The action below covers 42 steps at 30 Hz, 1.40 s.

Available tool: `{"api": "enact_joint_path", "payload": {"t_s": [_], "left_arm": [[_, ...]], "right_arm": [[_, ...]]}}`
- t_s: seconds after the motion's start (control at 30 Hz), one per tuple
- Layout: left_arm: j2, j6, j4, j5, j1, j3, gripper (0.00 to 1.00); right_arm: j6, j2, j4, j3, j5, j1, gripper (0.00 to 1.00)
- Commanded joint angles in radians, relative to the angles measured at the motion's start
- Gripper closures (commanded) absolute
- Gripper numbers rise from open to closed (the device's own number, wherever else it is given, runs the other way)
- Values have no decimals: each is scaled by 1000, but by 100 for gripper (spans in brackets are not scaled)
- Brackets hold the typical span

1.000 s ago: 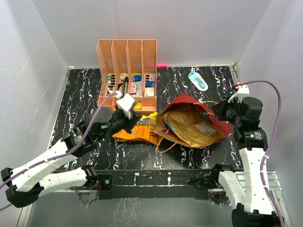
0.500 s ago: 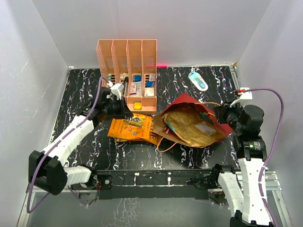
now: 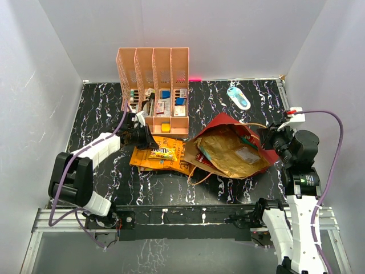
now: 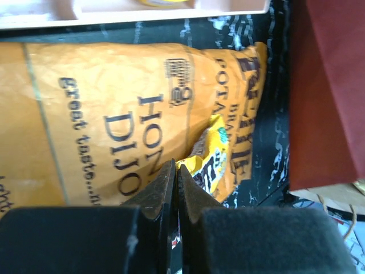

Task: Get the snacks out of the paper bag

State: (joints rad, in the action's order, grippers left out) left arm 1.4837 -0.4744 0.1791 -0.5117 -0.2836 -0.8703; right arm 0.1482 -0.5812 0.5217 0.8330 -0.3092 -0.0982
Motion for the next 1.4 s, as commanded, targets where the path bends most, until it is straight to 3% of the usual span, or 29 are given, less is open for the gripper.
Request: {"api": "enact_joint_path", "payload": {"t_s": [0.0, 0.17, 0.37, 0.47, 0.57, 0.63, 0.77, 0.87, 1.07, 1.23, 1.37], "left_arm": [[31, 29, -11, 46, 34, 15, 100], [23, 58, 6, 136, 36, 32, 85], [-80, 59, 73, 213, 35, 2, 54], [-219, 37, 62, 223, 31, 5, 29], [-343, 13, 37, 216, 6, 9, 26], [-422, 21, -27, 205, -54, 30, 25], [-558, 173, -216, 272, -321, 102, 26], [-554, 394, -269, 310, -510, 94, 29], [-381, 915, -187, 395, -815, -22, 40], [-242, 1185, -199, 436, -862, -90, 62], [-135, 1358, -170, 450, -863, -161, 70]], "right_arm": [[-23, 9, -61, -11, 20, 5, 92], [-22, 11, -65, -16, 21, 10, 92], [-23, 16, -69, -20, 19, 13, 92], [-22, 17, -69, -21, 18, 15, 92], [-24, 20, -68, -21, 16, 17, 92], [-24, 20, -69, -21, 17, 18, 92], [-24, 20, -70, -21, 15, 20, 92], [-25, 18, -69, -21, 15, 21, 92], [-25, 17, -67, -20, 15, 21, 92], [-25, 17, -66, -20, 13, 22, 92], [-25, 17, -65, -20, 15, 22, 92]]}}
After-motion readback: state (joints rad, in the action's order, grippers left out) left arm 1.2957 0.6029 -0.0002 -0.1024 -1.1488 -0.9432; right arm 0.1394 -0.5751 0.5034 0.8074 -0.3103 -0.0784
